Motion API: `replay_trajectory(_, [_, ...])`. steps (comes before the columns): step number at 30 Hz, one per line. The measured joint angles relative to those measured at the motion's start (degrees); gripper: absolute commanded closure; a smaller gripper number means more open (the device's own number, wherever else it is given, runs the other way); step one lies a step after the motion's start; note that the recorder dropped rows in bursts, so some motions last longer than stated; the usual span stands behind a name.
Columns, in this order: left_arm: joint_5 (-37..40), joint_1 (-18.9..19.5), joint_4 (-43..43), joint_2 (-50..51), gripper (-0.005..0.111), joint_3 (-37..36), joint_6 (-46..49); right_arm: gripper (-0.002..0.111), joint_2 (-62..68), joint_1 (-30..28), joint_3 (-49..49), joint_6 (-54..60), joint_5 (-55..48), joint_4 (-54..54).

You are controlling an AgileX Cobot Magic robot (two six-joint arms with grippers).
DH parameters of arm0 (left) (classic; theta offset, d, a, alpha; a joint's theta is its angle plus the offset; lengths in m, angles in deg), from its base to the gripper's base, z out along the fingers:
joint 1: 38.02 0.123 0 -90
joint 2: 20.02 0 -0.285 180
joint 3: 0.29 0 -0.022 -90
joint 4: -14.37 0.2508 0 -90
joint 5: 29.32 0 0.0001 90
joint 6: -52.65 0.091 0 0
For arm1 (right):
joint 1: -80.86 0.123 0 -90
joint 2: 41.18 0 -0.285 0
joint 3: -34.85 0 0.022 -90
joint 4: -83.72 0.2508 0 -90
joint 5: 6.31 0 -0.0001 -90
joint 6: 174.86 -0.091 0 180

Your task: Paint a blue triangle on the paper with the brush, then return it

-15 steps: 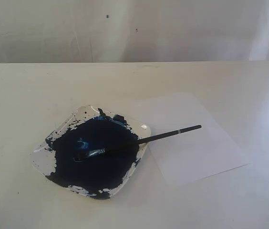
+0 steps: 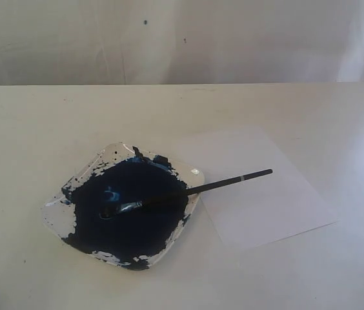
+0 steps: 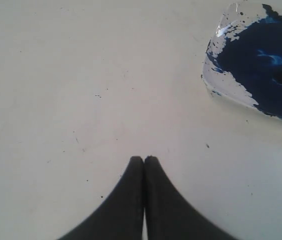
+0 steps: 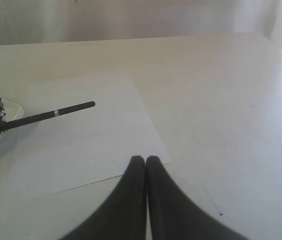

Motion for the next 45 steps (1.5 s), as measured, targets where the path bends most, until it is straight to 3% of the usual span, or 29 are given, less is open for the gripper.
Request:
replay_trajectory(9, [0.0,0.0,0.0,0.0,0.107,0.0,0.0,0.108,0.0,0.0,0.0,0.2,2.1,0.0])
replay_trajectory(22, [0.0,0.0,0.0,0.0,0.107,0.0,0.0,0.108,0.0,0.0,0.0,-0.7,31.8,0.0])
replay_trajectory(27, [0.0,0.0,0.0,0.0,0.107,0.0,0.0,0.108,0.0,0.0,0.0,-20.4,38.7,0.0])
replay_trajectory(31, [0.0,0.0,0.0,0.0,0.107,0.0,0.0,0.108,0.0,0.0,0.0,-38.6,35.8,0.7])
replay_trajectory(35, [0.0,0.0,0.0,0.0,0.107,0.0,0.0,0.108,0.0,0.0,0.0,-43.4,33.2,5.6])
replay_trajectory(40, [0.0,0.0,0.0,0.0,0.107,0.0,0.0,0.108,5.0,0.0,0.0,-46.6,37.5,10.1])
replay_trajectory(45, [0.0,0.0,0.0,0.0,0.107,0.0,0.0,0.108,15.2,0.0,-4.1,-52.6,34.0,1.6])
